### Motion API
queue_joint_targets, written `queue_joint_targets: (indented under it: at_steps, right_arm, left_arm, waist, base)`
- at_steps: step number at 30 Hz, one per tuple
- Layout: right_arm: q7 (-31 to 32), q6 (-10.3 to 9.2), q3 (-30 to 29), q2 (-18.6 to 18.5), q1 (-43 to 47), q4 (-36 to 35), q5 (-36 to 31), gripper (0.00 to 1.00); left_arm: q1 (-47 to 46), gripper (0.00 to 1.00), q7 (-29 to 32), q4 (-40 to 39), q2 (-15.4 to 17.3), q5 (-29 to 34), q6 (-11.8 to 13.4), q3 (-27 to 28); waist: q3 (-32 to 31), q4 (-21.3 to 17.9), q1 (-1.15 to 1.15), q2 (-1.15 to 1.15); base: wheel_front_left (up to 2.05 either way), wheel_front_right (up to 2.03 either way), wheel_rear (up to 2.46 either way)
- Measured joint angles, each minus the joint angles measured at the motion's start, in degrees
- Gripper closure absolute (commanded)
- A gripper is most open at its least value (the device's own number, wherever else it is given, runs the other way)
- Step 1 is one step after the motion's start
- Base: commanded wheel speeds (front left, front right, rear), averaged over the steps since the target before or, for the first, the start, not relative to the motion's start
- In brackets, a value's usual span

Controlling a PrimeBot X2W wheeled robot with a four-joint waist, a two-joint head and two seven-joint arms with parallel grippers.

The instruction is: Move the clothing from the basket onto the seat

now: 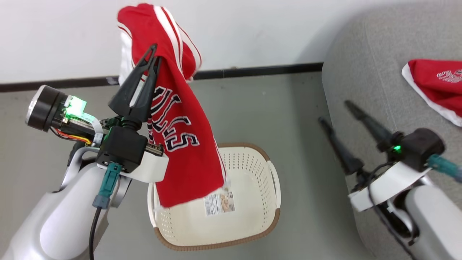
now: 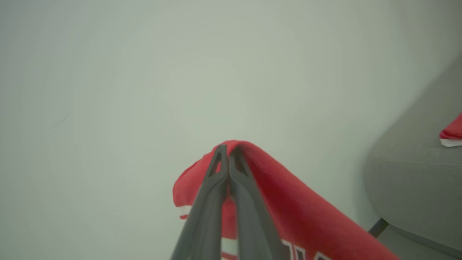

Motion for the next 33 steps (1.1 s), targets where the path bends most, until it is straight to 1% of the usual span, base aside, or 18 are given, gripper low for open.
queue_joint_targets:
  at_steps: [9,15,17,18,21,26,29,33]
  right_arm:
    - [0.0,0.00,13.7,1.8,1.9,-0.7,6.1,0.00]
    - [0.0,0.00,20.5,4.0,1.8,-0.7,9.2,0.00]
    - [0.0,0.00,21.0,5.8,2.0,0.2,13.0,0.00]
    - [0.0,0.00,21.3,6.6,1.9,0.7,13.7,0.00]
    - [0.0,0.00,21.7,7.1,1.7,3.4,13.3,0.00]
    - [0.0,0.00,21.3,7.1,-0.1,8.6,9.9,0.00]
    - [0.0,0.00,20.8,8.4,-0.3,11.2,10.5,0.00]
    - [0.0,0.00,21.7,10.9,-0.5,14.2,10.5,0.00]
  left_arm:
    - [1.1,1.00,0.6,1.0,-0.5,-1.4,-2.9,-2.8]
    - [1.1,1.00,2.5,1.9,-1.2,-2.3,-5.0,-4.3]
    - [1.1,1.00,3.4,2.2,-1.6,-2.4,-5.4,-4.9]
    - [1.1,1.00,3.7,2.2,-1.8,-2.5,-5.7,-5.2]
    - [1.1,1.00,5.0,2.6,-2.5,-3.0,-6.4,-6.1]
    - [1.0,1.00,7.2,2.8,-3.4,-3.0,-7.7,-7.7]
    - [0.9,1.00,8.3,2.8,-4.4,-3.6,-8.3,-8.4]
    - [0.7,1.00,9.9,2.7,-5.3,-4.1,-9.0,-9.6]
  waist:
    - [-6.3,1.2,0.00,0.00]
    - [-9.8,1.9,0.00,0.00]
    - [-10.8,2.1,0.00,0.00]
    - [-11.3,2.2,0.00,0.00]
    - [-12.7,2.5,0.00,0.00]
    - [-14.7,3.1,0.00,0.00]
    - [-15.7,3.5,0.00,0.00]
    - [-16.7,4.3,0.00,0.00]
  base:
    - [0.00,0.00,0.00]
    - [0.00,0.00,0.00]
    - [0.00,0.00,0.00]
    - [0.00,0.00,0.00]
    - [0.00,0.00,0.00]
    - [0.00,0.00,0.00]
    - [0.00,0.00,0.00]
    - [0.00,0.00,0.00]
